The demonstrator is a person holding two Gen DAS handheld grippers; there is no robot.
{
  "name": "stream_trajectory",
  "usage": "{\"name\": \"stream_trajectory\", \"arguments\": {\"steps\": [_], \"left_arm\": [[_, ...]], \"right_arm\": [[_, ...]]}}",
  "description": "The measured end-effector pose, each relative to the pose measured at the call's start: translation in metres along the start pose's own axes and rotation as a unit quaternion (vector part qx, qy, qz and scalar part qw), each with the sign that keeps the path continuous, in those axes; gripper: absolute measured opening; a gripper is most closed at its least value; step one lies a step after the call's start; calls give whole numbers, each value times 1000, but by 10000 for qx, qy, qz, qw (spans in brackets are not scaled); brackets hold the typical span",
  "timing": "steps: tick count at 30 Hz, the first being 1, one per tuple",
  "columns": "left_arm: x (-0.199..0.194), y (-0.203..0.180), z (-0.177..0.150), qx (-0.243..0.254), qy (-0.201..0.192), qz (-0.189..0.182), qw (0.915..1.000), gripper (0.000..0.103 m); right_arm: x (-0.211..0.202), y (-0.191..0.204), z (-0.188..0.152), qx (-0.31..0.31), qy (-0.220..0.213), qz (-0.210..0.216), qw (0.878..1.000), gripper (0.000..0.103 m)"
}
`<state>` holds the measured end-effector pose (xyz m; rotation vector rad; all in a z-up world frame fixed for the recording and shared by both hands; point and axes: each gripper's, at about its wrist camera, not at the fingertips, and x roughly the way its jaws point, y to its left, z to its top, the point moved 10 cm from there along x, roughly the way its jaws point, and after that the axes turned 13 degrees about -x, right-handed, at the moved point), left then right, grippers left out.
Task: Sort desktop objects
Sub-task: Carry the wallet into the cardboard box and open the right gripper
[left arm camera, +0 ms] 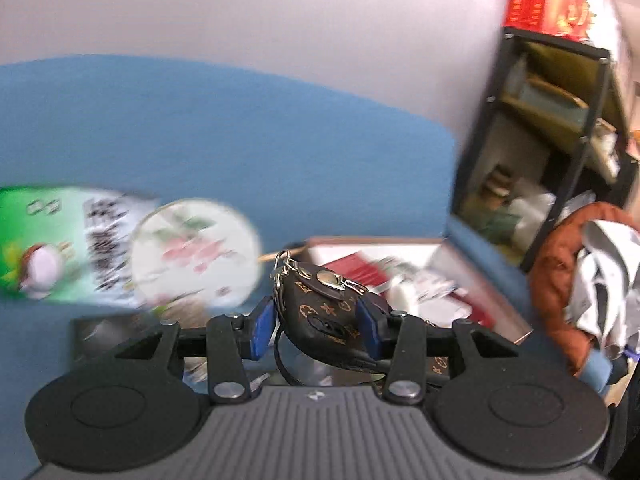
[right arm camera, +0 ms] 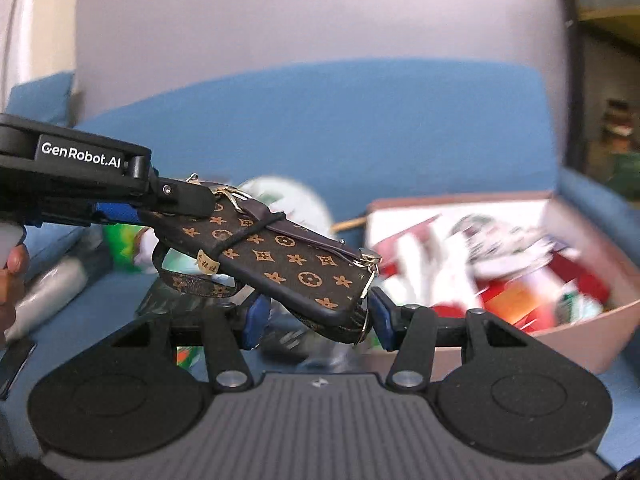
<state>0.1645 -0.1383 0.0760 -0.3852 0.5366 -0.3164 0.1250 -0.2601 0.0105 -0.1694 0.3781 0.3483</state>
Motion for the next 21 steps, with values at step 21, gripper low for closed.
{"name": "stream_trajectory", "arguments": {"steps": [21], "left_arm": [[252, -152, -17, 796, 850, -855, 9895, 41]], "right_arm": [[77, -205, -30, 199, 646, -1570, 9853, 43]]}}
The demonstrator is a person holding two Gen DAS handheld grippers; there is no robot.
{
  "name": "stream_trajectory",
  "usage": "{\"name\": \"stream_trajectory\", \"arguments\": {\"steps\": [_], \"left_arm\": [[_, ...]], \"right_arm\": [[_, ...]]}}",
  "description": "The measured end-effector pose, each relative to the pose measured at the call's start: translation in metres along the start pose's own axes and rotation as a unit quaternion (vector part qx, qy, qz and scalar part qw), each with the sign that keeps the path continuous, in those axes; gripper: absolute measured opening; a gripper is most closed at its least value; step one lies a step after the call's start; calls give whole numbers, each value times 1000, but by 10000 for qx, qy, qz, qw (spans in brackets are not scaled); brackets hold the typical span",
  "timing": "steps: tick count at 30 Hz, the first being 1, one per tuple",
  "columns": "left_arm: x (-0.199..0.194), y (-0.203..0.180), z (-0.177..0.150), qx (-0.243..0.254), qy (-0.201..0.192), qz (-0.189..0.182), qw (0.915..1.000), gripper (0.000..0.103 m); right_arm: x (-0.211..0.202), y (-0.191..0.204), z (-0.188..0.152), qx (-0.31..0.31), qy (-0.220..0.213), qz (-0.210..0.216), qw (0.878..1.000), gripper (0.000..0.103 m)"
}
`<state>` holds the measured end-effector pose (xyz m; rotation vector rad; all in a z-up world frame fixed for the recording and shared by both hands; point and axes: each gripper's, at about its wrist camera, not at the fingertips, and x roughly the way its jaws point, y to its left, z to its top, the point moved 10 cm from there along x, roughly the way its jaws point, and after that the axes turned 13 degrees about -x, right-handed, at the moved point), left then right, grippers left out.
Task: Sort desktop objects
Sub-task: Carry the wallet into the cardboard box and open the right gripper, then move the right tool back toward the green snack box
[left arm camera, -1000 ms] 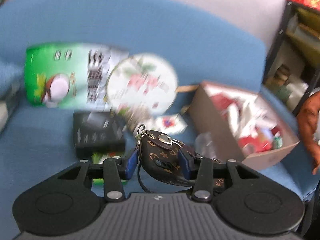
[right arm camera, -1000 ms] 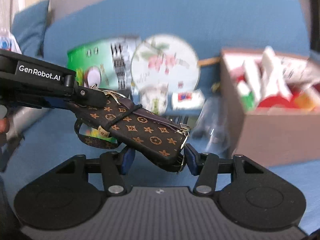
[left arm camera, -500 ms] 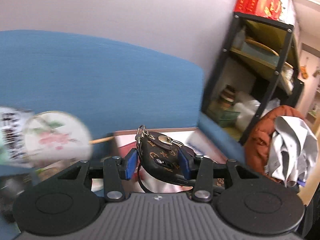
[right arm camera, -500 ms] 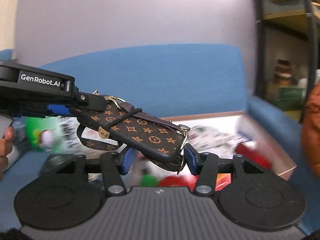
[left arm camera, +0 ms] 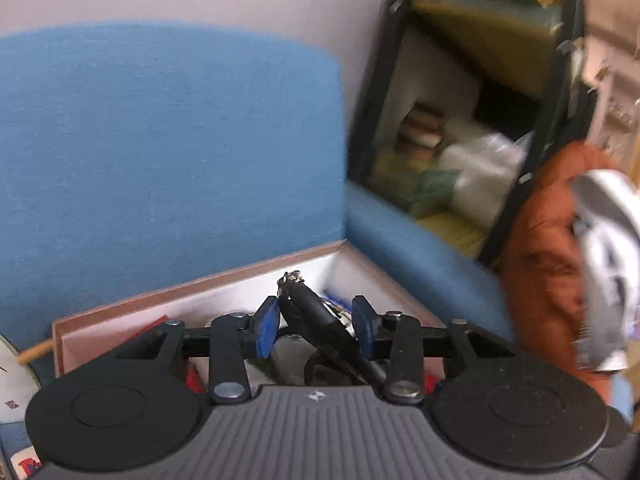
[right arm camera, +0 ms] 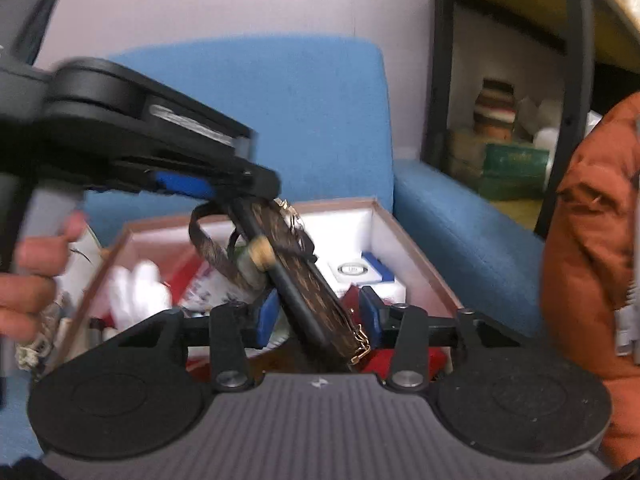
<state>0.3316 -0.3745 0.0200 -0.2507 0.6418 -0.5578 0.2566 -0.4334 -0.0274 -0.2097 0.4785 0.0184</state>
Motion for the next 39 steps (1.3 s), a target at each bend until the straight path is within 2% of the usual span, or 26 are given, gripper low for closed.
{"name": "stream_trajectory", "arguments": {"steps": [2, 5, 6, 7, 9, 11, 14, 16, 17, 19, 26, 29, 31, 33, 36, 39], "left_arm": [[15, 15, -3, -285, 165, 122, 9994, 41], [18, 20, 2, -88, 88, 215, 9997, 43], [15, 20, 5, 36, -10, 270, 9996, 51], [10, 22, 9, 85, -107, 301, 9995, 66], [-3, 26, 14, 61, -334, 327, 9989, 79], [-13, 32, 16, 59, -438, 340, 9984, 82], [-18, 39, 19, 26, -364, 434, 9984, 83], [-22, 41, 17, 31, -310, 406, 9987, 83], [-24, 41, 17, 47, -301, 373, 9988, 84], [-29, 41, 15, 79, -310, 352, 9989, 85], [-60, 39, -5, 115, -231, 183, 9995, 91], [-84, 43, -20, 162, -171, 163, 9996, 92], [-102, 48, -31, 237, -132, 293, 9992, 92], [-122, 57, -40, 93, -220, 395, 9989, 93], [-149, 72, -52, -180, -227, 588, 9978, 93], [-176, 89, -66, -249, -251, 907, 9953, 93]], "right_arm": [[14, 2, -4, 83, 60, 152, 9998, 43], [30, 6, -4, -100, 75, 136, 9998, 43], [35, 9, -2, -194, 88, 95, 9997, 43], [43, 8, 2, -314, 121, 30, 9994, 40], [57, 7, 5, -392, 256, -86, 9989, 36], [67, -1, 9, -281, 356, -248, 9987, 32], [76, -15, 8, -287, 573, -615, 9961, 31], [75, -17, 5, -109, 612, -430, 9971, 32], [70, -16, 4, -30, 579, -287, 9979, 34], [59, -13, 4, -10, 465, -124, 9988, 52], [9, 4, 5, -109, 142, 205, 9996, 63], [-12, 11, 10, 14, 54, 340, 9994, 73], [-28, 21, 14, 60, -49, 516, 9986, 87], [-48, 38, 20, 22, -186, 725, 9972, 94], [-72, 67, 21, -341, -268, 738, 9963, 95], [-90, 94, 19, -561, -291, 845, 9944, 98]]}}
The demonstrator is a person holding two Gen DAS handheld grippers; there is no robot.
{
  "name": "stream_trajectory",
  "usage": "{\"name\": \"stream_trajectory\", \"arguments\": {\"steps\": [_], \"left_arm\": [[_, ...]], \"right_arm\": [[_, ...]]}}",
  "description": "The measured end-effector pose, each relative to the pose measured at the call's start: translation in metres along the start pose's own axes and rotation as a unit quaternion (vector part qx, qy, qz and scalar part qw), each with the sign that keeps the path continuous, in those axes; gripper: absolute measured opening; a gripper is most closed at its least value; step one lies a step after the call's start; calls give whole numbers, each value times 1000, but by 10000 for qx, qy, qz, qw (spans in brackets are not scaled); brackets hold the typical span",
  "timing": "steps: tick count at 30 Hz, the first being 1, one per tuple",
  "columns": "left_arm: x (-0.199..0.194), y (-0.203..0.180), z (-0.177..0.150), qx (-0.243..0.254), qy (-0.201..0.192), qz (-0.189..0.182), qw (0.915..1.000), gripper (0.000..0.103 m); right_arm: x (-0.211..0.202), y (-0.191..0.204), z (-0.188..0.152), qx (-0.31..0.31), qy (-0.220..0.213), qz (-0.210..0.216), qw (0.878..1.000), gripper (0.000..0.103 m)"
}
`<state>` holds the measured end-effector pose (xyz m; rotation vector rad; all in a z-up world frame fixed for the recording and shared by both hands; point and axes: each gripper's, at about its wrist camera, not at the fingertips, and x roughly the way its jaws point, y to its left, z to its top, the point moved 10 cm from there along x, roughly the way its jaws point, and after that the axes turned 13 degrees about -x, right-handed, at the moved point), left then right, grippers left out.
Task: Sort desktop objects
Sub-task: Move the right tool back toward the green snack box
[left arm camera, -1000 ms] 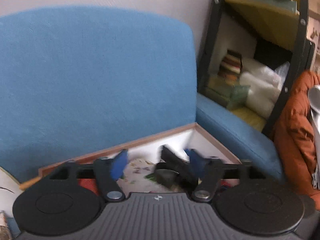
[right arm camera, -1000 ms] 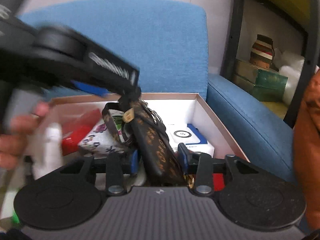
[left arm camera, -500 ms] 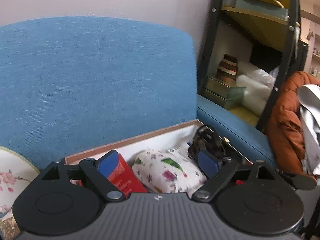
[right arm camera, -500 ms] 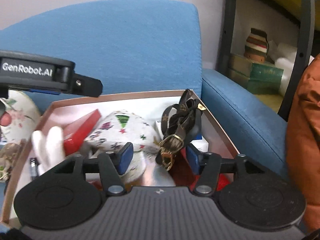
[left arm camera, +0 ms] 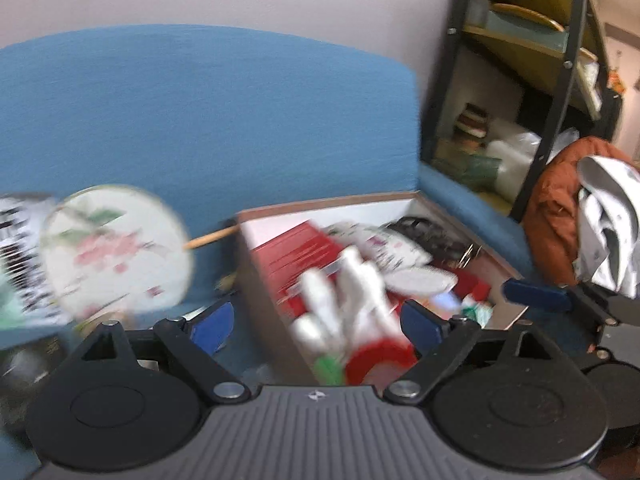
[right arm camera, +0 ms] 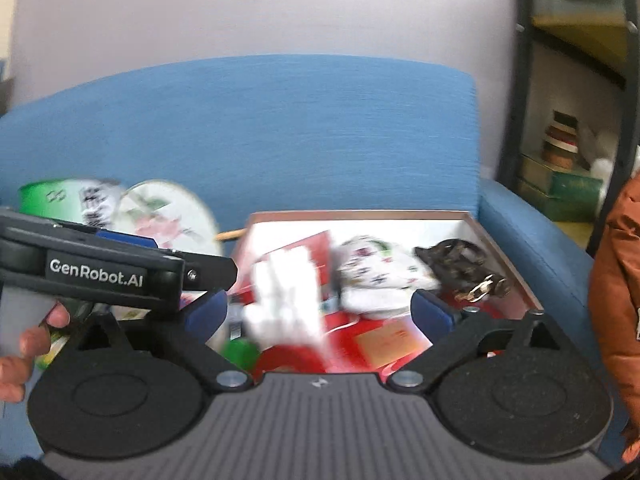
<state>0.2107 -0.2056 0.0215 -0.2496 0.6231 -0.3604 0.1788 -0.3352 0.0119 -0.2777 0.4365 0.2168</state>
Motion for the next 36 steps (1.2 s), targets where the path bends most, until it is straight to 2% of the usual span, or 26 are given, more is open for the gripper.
{"name": "stream_trajectory", "arguments": {"steps": [1, 6, 9, 15, 19, 22, 26, 36], "left_arm": [[-8, 8, -3, 0, -33, 149, 9999, 93], [-43, 45, -21, -76, -207, 711, 9972, 93], [-59, 62, -31, -171, -229, 821, 9962, 93], [-86, 90, -54, -258, -377, 1032, 9936, 93], [-102, 124, -84, -654, -337, 1153, 9906, 94], [-107, 149, -105, -941, -210, 1295, 9869, 94], [-107, 172, -110, -1004, -160, 1562, 9825, 94], [-91, 207, -104, -1244, 3, 1635, 9787, 94]], "right_arm": [[-4, 11, 0, -53, -10, 64, 10000, 101], [-20, 64, -1, -296, -55, 386, 9988, 101], [-25, 92, -5, -414, -20, 534, 9977, 101], [-34, 132, -19, -224, 73, 856, 9960, 101], [-35, 157, -36, -265, 175, 1085, 9936, 101], [-29, 178, -53, -287, 340, 1261, 9910, 101], [-19, 205, -65, -532, 462, 1513, 9860, 101], [6, 242, -55, -965, 324, 1829, 9778, 101]]}}
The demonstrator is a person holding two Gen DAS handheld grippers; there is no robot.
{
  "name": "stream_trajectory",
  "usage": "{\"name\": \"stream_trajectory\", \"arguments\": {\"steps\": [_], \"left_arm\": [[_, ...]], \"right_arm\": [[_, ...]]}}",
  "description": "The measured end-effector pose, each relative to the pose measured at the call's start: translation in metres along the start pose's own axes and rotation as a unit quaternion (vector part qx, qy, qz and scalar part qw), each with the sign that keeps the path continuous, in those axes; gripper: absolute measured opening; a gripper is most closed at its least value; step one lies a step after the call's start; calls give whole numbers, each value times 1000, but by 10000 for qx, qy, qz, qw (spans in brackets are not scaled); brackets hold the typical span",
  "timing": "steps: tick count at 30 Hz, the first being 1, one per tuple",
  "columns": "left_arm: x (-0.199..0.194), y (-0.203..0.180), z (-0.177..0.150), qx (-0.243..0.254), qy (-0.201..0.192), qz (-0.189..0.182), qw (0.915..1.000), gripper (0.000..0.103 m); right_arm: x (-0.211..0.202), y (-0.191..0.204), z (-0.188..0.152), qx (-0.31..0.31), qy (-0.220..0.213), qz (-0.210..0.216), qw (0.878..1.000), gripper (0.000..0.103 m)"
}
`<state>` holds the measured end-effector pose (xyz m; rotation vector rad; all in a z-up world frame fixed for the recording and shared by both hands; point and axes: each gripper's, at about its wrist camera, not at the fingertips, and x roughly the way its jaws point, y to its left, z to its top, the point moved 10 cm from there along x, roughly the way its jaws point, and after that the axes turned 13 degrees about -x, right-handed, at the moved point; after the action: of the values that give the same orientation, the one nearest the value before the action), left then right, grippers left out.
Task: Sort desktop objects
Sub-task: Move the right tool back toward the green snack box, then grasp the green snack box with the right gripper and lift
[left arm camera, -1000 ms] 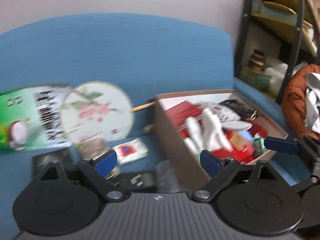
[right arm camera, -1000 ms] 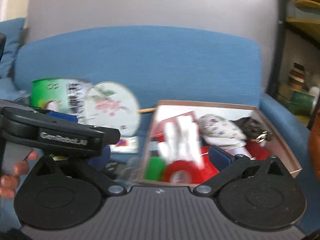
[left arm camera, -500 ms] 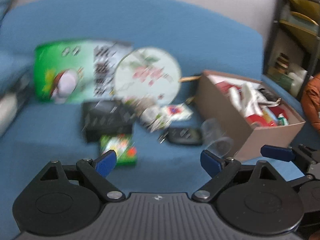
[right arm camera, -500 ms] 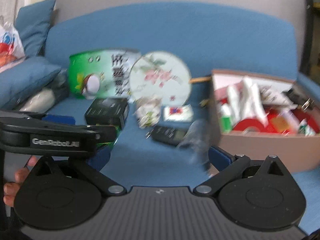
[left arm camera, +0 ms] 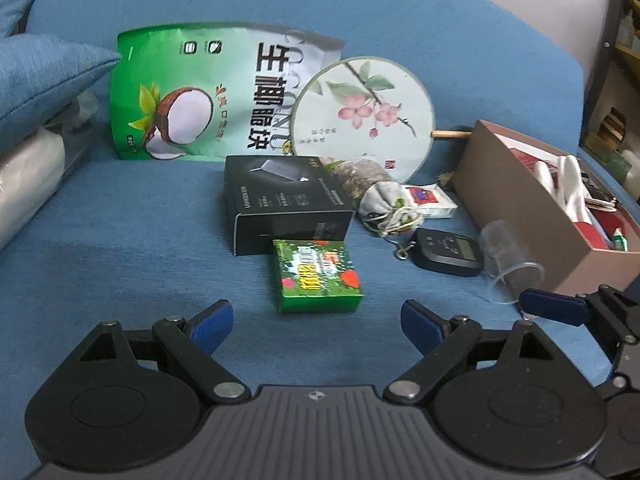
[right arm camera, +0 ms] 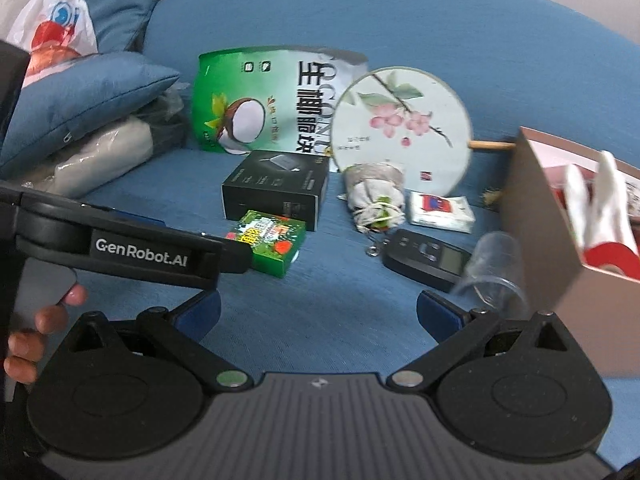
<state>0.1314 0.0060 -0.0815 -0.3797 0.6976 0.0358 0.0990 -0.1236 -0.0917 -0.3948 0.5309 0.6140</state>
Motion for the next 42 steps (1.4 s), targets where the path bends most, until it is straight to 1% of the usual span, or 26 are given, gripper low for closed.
{"name": "stream_trajectory", "arguments": {"steps": [5, 8, 11, 13, 14, 16, 17, 19, 20, 21, 22, 23, 25, 26, 27, 28, 32, 34, 37, 42], "left_arm": [[16, 9, 8, -77, 218, -198, 9995, 93], [27, 12, 12, -62, 351, -225, 9991, 88], [35, 13, 13, -21, 449, -324, 9985, 85], [41, 14, 14, -29, 512, -369, 9980, 83], [44, 14, 14, -46, 545, -394, 9977, 82], [50, 16, 14, -120, 638, -464, 9968, 74], [53, 17, 14, -180, 690, -492, 9962, 73], [57, 19, 16, -279, 713, -551, 9955, 70], [58, 19, 17, -284, 700, -578, 9955, 69], [59, 19, 18, -286, 706, -609, 9952, 66], [60, 18, 19, -294, 721, -638, 9949, 61], [62, 18, 19, -306, 752, -668, 9945, 59], [65, 17, 20, -351, 773, -722, 9938, 59], [66, 17, 20, -362, 760, -723, 9938, 59], [66, 17, 20, -368, 736, -721, 9940, 59], [67, 17, 20, -367, 727, -724, 9940, 59], [68, 12, 17, -279, 738, -714, 9943, 57], [66, 12, 18, -262, 737, -683, 9946, 53], [61, 13, 17, -372, 780, -694, 9938, 46], [44, 3, 12, -311, 765, -721, 9940, 44]], "right_arm": [[27, 9, 4, -166, 40, 155, 9997, 101], [43, 13, 6, -205, 74, 226, 9995, 101], [56, 14, 10, -112, 75, 327, 9994, 99], [64, 14, 12, -59, 76, 428, 9990, 87], [69, 14, 13, -50, 102, 458, 9989, 86], [77, 16, 15, -78, 105, 532, 9985, 86], [80, 17, 16, -102, 98, 580, 9982, 85], [85, 20, 18, -158, 98, 684, 9975, 78], [89, 21, 19, -190, 105, 740, 9970, 76], [92, 23, 19, -216, 115, 781, 9966, 73], [94, 24, 20, -238, 121, 811, 9964, 68], [97, 25, 20, -253, 128, 850, 9960, 66], [101, 26, 20, -243, 148, 933, 9952, 56], [103, 27, 20, -225, 132, 974, 9949, 55], [103, 27, 21, -212, 106, 1027, 9944, 51], [103, 28, 22, -210, 94, 1065, 9941, 49], [105, 28, 23, -232, 65, 1048, 9942, 49], [104, 28, 22, -183, 67, 1051, 9943, 49], [100, 26, 20, -83, 83, 1063, 9943, 48], [84, 25, 14, 36, 72, 1077, 9942, 48]]}}
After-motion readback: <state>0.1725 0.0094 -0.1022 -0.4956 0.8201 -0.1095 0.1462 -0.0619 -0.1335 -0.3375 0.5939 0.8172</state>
